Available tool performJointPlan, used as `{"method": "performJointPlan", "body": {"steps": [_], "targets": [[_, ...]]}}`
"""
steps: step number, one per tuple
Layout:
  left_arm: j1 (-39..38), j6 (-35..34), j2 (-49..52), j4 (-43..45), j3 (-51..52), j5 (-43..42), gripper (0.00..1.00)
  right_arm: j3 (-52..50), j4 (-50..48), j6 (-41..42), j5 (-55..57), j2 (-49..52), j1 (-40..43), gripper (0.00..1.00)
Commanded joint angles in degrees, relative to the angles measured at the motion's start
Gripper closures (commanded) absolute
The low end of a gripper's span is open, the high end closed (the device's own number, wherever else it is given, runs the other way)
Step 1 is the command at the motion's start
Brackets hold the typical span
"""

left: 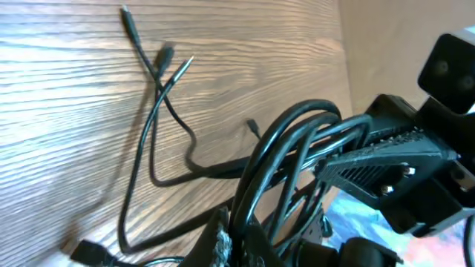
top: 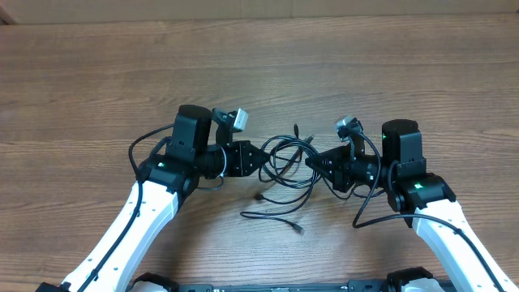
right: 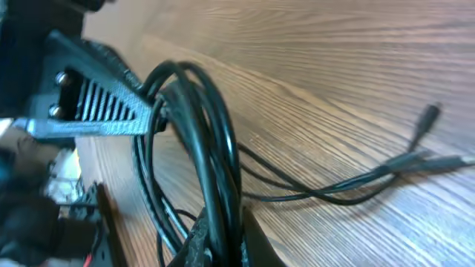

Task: Untangle cables

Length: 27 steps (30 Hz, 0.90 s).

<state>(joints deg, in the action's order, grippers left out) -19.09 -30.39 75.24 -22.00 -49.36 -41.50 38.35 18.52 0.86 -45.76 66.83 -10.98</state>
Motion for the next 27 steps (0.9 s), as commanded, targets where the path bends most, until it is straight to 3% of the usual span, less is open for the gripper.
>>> {"method": "performJointPlan", "body": {"steps": [1, 10, 12, 14, 17, 20, 23, 27], "targets": [[2.21, -2.40, -0.35, -0.96, -0.31, 4.20, 0.96, 0.31, -0.52, 6.40, 7.39, -0.39, 0.59, 0.96], [2.19, 1.75, -0.35, -0.85, -0.31, 0.11, 0.96, 0.31, -0.87, 20.37, 16.28, -0.39, 1.11, 0.96], [2.19, 8.87, -0.35, -0.42, -0.31, -6.43, 0.96, 0.31, -0.90, 26.16, 17.90, -0.39, 1.09, 0.96], [2.19, 13.77, -0.35, -0.42, -0.31, -11.19, 0.96, 0.31, -0.90, 27.67, 17.84, -0.39, 1.09, 0.89], [2.16, 17.99, -0.35, -0.42, -0.31, -15.10, 0.96, 0.31, -0.92, 27.63, 17.27, -0.39, 1.09, 0.96], [2.19, 17.14, -0.35, -0.26, -0.31, -14.62, 0.96, 0.31, -2.08, 27.61, 14.67, -0.39, 1.09, 0.96], [2.14, 8.13, -0.35, -0.55, -0.28, -9.64, 0.96, 0.31, -5.40, 27.67, 9.09, -0.39, 1.09, 0.96], [2.08, 0.59, -0.33, -0.26, -0.28, -9.01, 0.86, 0.31, -12.04, 30.38, 0.52, -0.39, 1.09, 0.96]]}}
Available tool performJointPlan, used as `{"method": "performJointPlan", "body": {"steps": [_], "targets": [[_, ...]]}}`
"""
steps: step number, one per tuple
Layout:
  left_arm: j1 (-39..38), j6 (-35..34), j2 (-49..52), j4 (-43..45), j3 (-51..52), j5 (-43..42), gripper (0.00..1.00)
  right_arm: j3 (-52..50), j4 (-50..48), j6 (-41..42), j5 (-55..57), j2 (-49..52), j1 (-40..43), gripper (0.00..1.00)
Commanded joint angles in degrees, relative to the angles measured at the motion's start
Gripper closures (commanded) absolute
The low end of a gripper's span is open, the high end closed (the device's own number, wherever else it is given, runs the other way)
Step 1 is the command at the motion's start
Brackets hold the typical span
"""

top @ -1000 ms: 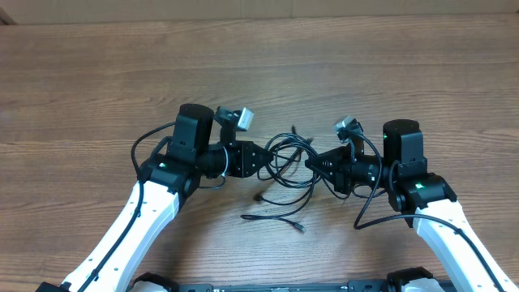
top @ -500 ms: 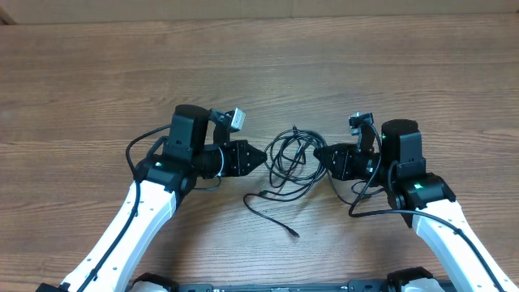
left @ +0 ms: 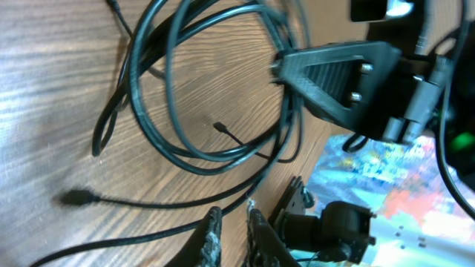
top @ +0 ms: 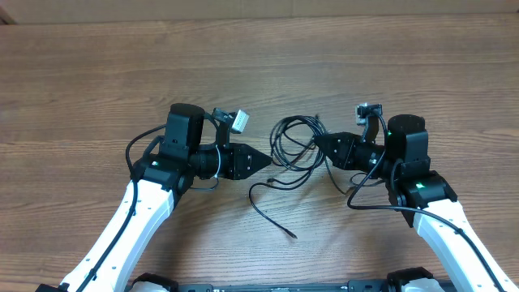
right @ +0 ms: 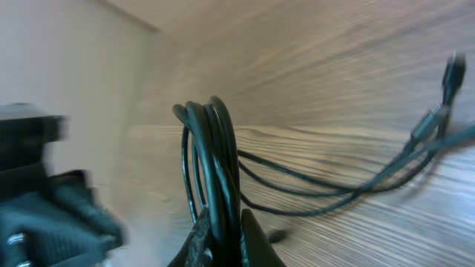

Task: Untangle cables

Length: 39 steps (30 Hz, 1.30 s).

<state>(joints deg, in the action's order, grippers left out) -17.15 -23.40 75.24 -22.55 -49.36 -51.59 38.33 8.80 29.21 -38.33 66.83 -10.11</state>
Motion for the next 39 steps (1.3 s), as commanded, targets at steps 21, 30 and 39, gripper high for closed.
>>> {"method": "performJointPlan", "body": {"steps": [21, 30, 39], "targets": [[-6.34, -21.14, -0.28, 5.31, -0.28, 7.69, 0.68, 0.33, -9.64, 8.66, -18.36, -0.39, 0.11, 0.96], [-7.98, -15.13, -0.31, 10.40, -0.28, 7.72, 0.96, 0.33, -7.89, 2.56, -18.23, -0.39, 0.02, 0.64], [-8.02, -4.42, -0.31, 0.04, -0.28, 9.92, 0.96, 0.33, 2.32, -26.47, -12.76, -0.39, 0.07, 0.14]]}}
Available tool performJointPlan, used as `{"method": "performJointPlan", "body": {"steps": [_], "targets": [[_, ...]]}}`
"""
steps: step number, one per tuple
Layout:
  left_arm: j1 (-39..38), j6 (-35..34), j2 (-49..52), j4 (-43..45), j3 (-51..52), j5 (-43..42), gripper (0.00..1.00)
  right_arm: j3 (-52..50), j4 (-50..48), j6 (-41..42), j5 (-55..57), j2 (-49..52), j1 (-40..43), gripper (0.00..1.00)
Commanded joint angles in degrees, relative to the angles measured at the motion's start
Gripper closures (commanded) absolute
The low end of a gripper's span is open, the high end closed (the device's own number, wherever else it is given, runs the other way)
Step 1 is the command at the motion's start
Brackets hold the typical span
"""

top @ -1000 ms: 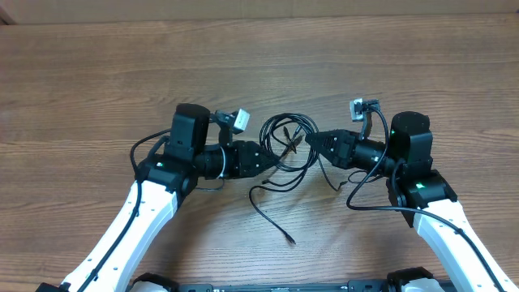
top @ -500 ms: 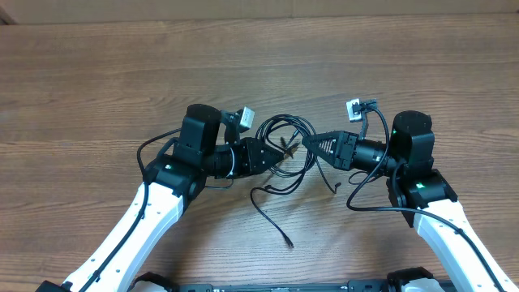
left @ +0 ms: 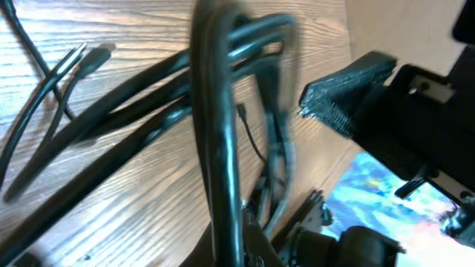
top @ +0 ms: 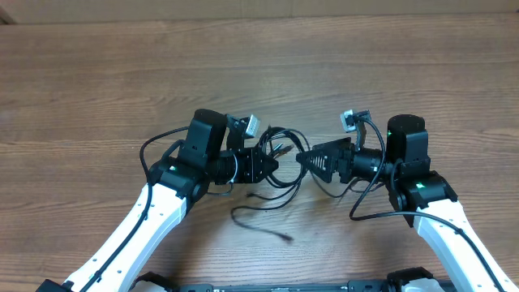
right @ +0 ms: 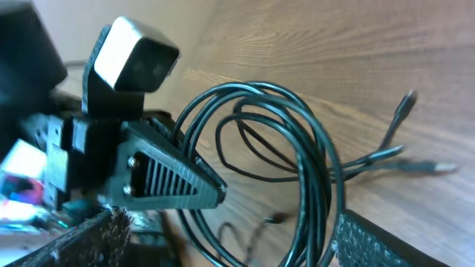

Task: Untangle cables

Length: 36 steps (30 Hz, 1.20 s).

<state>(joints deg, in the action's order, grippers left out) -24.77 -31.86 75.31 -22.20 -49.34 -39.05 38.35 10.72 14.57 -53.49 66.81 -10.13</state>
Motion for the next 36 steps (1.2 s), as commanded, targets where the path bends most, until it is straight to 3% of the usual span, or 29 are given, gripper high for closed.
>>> {"method": "performJointPlan", "body": {"steps": [1, 6, 11, 15, 19, 22, 26, 27, 29, 32, 34, 35, 36], "targets": [[-0.39, 4.00, -0.37, -0.22, -0.31, -4.26, 0.96, 0.31, 0.42, -13.40, 3.89, -0.37, 0.09, 0.14], [-0.42, 1.36, -0.37, 1.38, -0.31, -11.13, 0.96, 0.31, 0.66, -26.82, 5.22, -0.26, 0.07, 0.23], [-0.48, 0.98, -0.37, 1.88, -0.31, -12.26, 0.96, 0.31, 0.48, -28.68, 10.43, -0.13, 0.07, 0.28], [-1.95, 0.96, -0.37, 1.95, -0.33, -12.22, 0.96, 0.31, 0.37, -35.93, 10.40, 0.37, 0.02, 0.14], [-3.61, 0.26, -0.37, 3.17, -0.33, -12.22, 0.96, 0.31, 0.13, -39.17, 10.38, 1.81, 0.02, 0.14], [-4.09, 0.07, -0.37, 3.61, -0.31, -11.67, 0.96, 0.31, 0.11, -39.10, 10.38, 2.01, 0.02, 0.31], [-4.17, -0.57, -0.37, 3.63, -0.33, -11.91, 0.96, 0.31, 0.13, -39.10, 9.92, 2.01, 0.02, 0.42], [-4.20, -0.98, -0.37, 3.65, -0.33, -12.04, 0.96, 0.31, 0.13, -39.08, 9.70, 2.01, 0.02, 0.42], [-4.72, -1.57, -0.37, 4.09, -0.33, -12.13, 0.96, 0.31, 0.17, -39.08, 9.70, 2.01, 0.02, 0.22], [-6.69, -1.55, -0.37, 5.88, -0.31, -11.98, 0.96, 0.31, 0.17, -39.08, 9.70, 2.01, 0.02, 0.21], [-7.39, -1.57, -0.37, 7.17, -0.31, -12.02, 0.96, 0.31, 0.17, -39.10, 9.31, 2.01, 0.02, 0.26], [-7.80, -1.57, -0.37, 8.20, -0.31, -11.85, 0.96, 0.31, 0.17, -39.08, 9.31, 2.01, 0.02, 0.45], [-7.89, -1.60, -0.37, 8.57, -0.31, -11.61, 0.95, 0.31, 0.17, -39.08, 9.31, 2.01, 0.02, 0.53]]}}
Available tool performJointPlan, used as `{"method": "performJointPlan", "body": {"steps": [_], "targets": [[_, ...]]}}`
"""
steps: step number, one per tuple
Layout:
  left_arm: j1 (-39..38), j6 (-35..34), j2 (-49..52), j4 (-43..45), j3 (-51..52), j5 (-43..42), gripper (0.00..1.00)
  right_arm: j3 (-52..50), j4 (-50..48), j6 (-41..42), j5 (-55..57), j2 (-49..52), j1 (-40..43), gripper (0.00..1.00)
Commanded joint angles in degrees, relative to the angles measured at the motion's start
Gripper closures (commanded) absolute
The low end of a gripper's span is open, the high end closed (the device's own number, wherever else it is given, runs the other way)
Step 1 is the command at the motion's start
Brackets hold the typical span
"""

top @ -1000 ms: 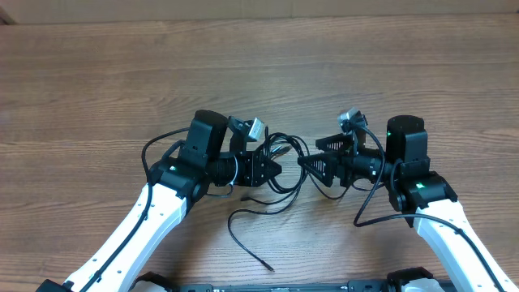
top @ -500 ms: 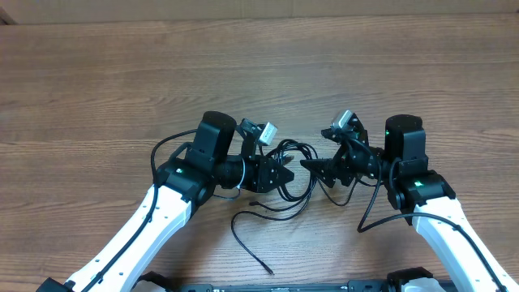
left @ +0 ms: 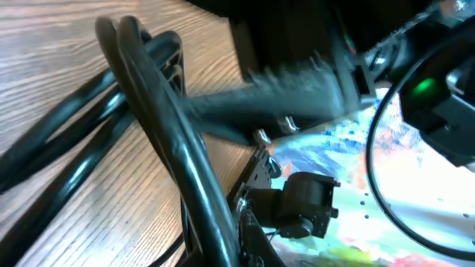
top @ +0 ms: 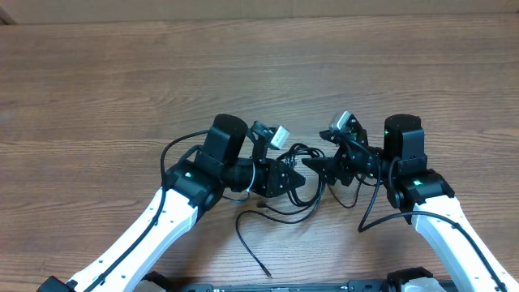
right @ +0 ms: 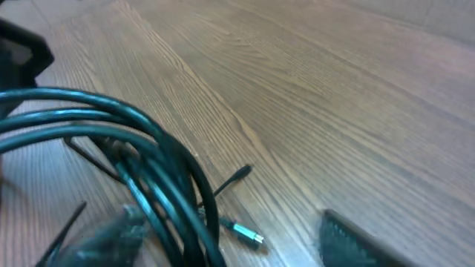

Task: Untangle cables

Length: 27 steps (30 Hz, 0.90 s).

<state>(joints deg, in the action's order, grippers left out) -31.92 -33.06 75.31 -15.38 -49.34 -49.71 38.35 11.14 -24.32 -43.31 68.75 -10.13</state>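
A bundle of black cables lies looped on the wooden table between the two arms. My left gripper is shut on a thick loop of it, which runs up out of the jaws. My right gripper faces it from the right, open. In the right wrist view the loops pass between its spread fingers, with its midpoint just beside them. Two small plugs lie on the wood there. One loose cable tail trails toward the front edge.
Bare wood-grain table stretches all around. A pale strip borders the far edge. The right arm's own black supply cable hangs beside its wrist.
My left arm has shifted right with the bundle, closer to the right gripper. The right gripper is still open, and the loops now sit between its fingers. The loose tail has been dragged rightward.
Both grippers first held the bundle between them. Then the left was off it and drawn back while the right held it. Later the left was shut on the bundle and the right open. Now the left holds it right up against the open right gripper.
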Motion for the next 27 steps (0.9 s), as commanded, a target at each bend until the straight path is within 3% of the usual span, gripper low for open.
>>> {"method": "performJointPlan", "body": {"steps": [1, 2, 3, 9, 15, 23, 27], "targets": [[-0.74, -0.39, -0.37, 1.77, -0.33, -0.68, 0.96, 0.31, -0.24, -0.17, -0.90, 0.07, 0.02, 0.65], [-0.70, -0.39, -0.37, 1.77, -0.31, -0.63, 0.96, 0.31, -0.22, 0.31, -0.90, 0.07, 0.02, 0.73], [-0.68, -0.39, -0.37, 1.68, -0.33, 0.31, 0.96, 0.31, 0.00, 0.26, -0.90, 0.07, 0.02, 0.96], [0.96, -3.28, -0.37, -3.37, -0.31, 9.18, 0.96, 0.31, 0.15, 3.78, -2.60, 0.07, 0.33, 0.96], [5.90, -3.37, -0.37, -7.74, -0.31, 9.20, 0.96, 0.31, 0.15, 19.04, 5.11, 0.07, 3.26, 0.96], [9.84, -3.15, -0.37, -11.39, -0.31, 9.27, 0.96, 0.31, 1.07, 23.15, 4.31, 0.07, 8.57, 0.96], [9.84, -1.73, -0.37, -11.17, -0.31, 7.63, 0.96, 0.31, 6.86, 29.40, 11.45, 0.07, 12.57, 0.96]]}}
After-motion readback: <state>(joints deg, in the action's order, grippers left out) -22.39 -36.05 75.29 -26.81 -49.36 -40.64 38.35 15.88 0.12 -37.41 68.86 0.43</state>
